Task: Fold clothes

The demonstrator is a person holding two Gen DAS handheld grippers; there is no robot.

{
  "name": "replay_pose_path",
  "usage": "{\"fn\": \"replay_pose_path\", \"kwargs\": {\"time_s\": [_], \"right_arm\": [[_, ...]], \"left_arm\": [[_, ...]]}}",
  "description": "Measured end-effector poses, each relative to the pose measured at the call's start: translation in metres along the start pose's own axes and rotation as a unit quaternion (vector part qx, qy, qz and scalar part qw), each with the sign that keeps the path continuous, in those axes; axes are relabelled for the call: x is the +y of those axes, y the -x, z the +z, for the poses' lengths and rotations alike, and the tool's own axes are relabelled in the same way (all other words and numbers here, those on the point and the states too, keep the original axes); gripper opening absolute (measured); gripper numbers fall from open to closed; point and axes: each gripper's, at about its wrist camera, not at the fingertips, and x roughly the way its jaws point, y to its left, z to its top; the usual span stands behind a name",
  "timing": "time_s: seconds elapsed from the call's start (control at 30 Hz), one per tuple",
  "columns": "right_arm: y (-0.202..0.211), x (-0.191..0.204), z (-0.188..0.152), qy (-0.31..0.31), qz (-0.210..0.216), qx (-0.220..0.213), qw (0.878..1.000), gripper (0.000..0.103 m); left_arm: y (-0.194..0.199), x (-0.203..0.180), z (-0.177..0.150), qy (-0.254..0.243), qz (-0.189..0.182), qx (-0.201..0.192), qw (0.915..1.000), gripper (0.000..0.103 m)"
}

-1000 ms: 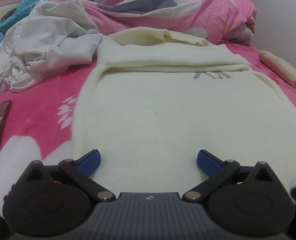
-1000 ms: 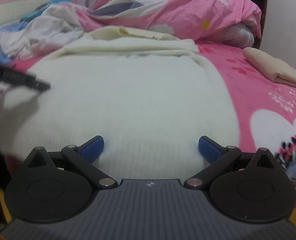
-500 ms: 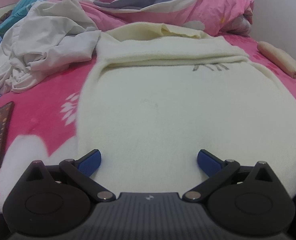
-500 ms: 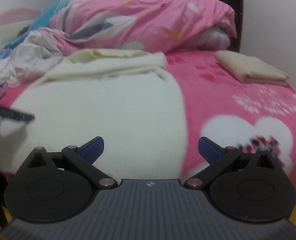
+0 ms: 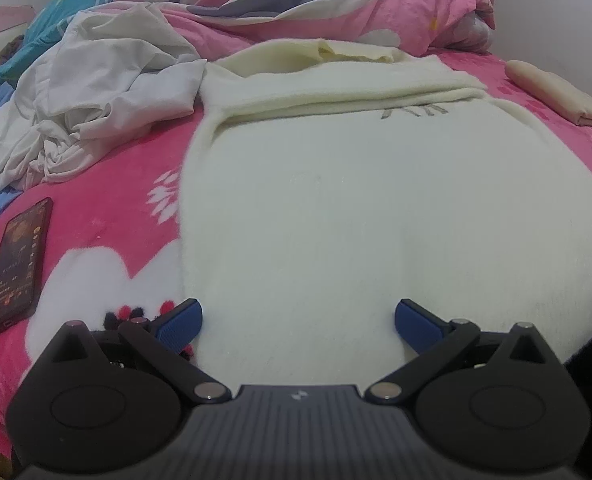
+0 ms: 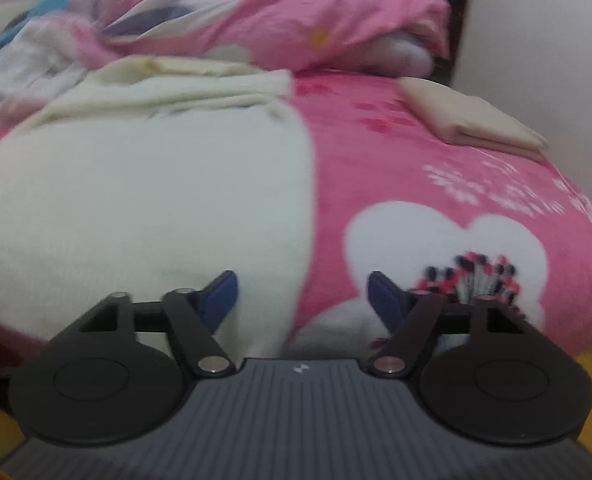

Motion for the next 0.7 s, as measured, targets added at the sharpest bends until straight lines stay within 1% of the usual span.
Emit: {"fn": "replay_pose_path", "kwargs": {"time_s": [0.07,0.17,0.27,0.3,0.4,0.47,0.57,0.63,0.67,0.7], "right_arm": [[-0.004,0.012,0.012,0.003,0.027,-0.021,0.999,0.060],[-0.020,0.050,0.027,0.046,0.080,-0.042,0.995,0.059],[-0.041,0.071,0.031,0.066,0.110,-0.032,0.991,0.055],[-0.047,0.071,0.030,0.060,0.115,-0.022,0.991,0.052],[-0.044,0.048,0.020,0.016,0.118,-0.010,0.993,0.050],[-0.034,0.023,0.013,-0.025,0.110,-0.005,0.994,0.048],[-0.018,-0.012,0.005,-0.078,0.100,0.001,0.992,0.032],[-0.012,-0.021,0.004,-0.085,0.061,0.006,0.994,0.036],[-0.009,-0.021,0.004,-0.075,0.040,0.005,0.996,0.036],[-0.006,-0.019,0.006,-0.069,0.032,-0.001,0.997,0.036]], "left_arm": [[0.001,-0.001,-0.001,0.003,0.002,0.002,1.0000,0.103],[0.002,0.000,-0.001,0.007,0.006,0.008,0.9999,0.103],[0.002,0.002,-0.002,0.012,0.005,0.012,0.9998,0.103],[0.002,0.004,-0.002,0.014,0.004,0.012,0.9998,0.103],[0.000,0.007,-0.004,0.018,-0.002,0.012,0.9998,0.103],[-0.001,0.010,-0.004,0.022,-0.009,0.012,0.9997,0.103],[-0.002,0.013,-0.005,0.023,-0.014,0.010,0.9996,0.103],[-0.003,0.015,-0.006,0.025,-0.018,0.009,0.9995,0.103],[-0.003,0.014,-0.006,0.025,-0.017,0.009,0.9995,0.103],[-0.002,0.014,-0.006,0.025,-0.017,0.008,0.9995,0.103]]}}
